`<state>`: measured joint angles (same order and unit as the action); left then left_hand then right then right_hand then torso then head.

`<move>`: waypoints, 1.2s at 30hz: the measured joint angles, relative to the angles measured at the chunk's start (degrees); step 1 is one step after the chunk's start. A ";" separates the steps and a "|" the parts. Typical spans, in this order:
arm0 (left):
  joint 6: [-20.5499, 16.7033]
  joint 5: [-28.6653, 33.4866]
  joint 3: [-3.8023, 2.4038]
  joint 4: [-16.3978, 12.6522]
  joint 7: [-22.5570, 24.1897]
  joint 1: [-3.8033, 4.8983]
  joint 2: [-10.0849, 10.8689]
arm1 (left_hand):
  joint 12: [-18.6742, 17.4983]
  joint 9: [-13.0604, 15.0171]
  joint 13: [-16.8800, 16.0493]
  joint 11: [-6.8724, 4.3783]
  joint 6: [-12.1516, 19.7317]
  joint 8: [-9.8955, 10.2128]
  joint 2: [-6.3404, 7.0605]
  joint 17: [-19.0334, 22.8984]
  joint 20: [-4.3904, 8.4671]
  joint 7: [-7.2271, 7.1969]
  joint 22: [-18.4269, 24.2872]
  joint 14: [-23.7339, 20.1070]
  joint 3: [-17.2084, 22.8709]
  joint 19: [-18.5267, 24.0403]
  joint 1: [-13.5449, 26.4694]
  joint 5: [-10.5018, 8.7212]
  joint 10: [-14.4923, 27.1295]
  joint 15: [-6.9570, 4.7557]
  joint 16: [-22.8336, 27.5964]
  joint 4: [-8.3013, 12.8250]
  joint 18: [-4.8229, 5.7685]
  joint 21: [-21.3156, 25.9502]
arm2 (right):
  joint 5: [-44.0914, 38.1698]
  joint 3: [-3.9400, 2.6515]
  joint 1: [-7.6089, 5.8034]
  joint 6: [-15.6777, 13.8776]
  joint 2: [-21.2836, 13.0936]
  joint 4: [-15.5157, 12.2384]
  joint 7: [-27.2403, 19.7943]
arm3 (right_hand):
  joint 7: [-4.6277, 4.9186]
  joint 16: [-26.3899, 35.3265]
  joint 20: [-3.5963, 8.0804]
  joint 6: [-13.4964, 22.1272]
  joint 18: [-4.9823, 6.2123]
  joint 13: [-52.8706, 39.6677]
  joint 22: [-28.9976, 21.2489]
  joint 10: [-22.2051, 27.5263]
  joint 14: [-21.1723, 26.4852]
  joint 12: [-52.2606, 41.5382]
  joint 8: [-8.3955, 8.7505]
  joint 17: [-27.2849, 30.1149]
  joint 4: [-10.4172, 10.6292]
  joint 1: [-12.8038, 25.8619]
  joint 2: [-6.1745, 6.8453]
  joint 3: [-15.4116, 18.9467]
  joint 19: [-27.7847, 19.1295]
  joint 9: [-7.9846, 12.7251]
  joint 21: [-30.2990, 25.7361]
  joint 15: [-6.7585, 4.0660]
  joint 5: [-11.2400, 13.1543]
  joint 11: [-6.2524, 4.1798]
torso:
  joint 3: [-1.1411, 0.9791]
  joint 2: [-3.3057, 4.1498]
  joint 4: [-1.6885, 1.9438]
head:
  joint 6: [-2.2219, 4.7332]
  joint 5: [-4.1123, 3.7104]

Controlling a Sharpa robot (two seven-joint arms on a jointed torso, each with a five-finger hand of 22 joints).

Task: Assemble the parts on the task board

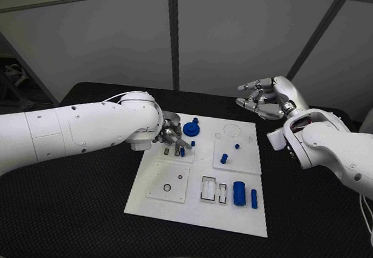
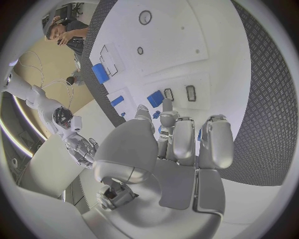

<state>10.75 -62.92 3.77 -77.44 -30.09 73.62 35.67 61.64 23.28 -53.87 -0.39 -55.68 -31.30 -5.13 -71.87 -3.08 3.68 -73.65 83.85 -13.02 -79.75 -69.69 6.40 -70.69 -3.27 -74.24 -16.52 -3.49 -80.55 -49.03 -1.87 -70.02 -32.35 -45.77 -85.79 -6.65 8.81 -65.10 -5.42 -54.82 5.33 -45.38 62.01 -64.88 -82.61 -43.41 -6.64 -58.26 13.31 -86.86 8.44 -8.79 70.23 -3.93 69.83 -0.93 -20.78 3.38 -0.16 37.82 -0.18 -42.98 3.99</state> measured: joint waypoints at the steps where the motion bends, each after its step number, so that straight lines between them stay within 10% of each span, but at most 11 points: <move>1: 0.10 -0.01 0.00 0.02 -0.01 0.00 -0.02 | 0.00 0.06 -0.07 0.00 0.00 -0.07 0.00 0.00 0.11 0.00 -0.06 0.00 0.00 -0.11 0.00 0.00 0.00 0.00 0.00 0.00 0.00 -0.16 | 0.00 0.00 0.00 0.02 0.01 0.02 0.02 | 0.00 0.00 0.00 0.00 0.00 0.00 0.00 0.00 0.00 0.00 0.00 0.00 0.00 0.00 0.00 0.00 0.00 0.00 0.00 0.00 0.00 0.00 | 0.01 0.00 0.00 | -0.04 -0.01; 36: 1.15 1.24 -0.05 0.11 -0.04 0.08 -0.31 | -2.70 2.30 2.14 -0.31 1.64 0.23 -1.35 -0.45 0.33 -0.40 -0.99 -0.01 8.66 -0.06 -10.75 0.23 1.20 -0.41 0.31 0.76 0.01 -0.45 | 0.04 0.00 0.01 0.38 0.41 0.66 0.43 | 0.00 0.43 -0.21 0.00 0.90 0.16 -0.50 -0.01 -0.42 0.00 0.21 0.05 0.32 0.32 -0.32 -0.32 -0.21 -0.01 -0.49 0.00 0.83 0.00 | 0.08 -0.01 0.00 | -0.45 -0.09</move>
<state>11.90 -61.68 3.73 -77.33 -30.14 73.71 35.35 58.94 25.58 -51.73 -0.70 -54.04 -31.07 -6.49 -72.31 -2.75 3.28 -74.64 83.84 -4.36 -79.82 -80.44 6.63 -69.49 -3.68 -73.92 -15.75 -3.48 -81.00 -48.99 -1.87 -70.02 -31.97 -45.36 -85.13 -6.22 8.81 -64.67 -5.63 -54.83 6.24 -45.21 61.51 -64.89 -83.03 -43.41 -6.43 -58.21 13.64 -86.54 8.12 -9.11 70.03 -3.94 69.34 -0.93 -19.96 3.38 -0.08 37.81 -0.18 -43.43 3.91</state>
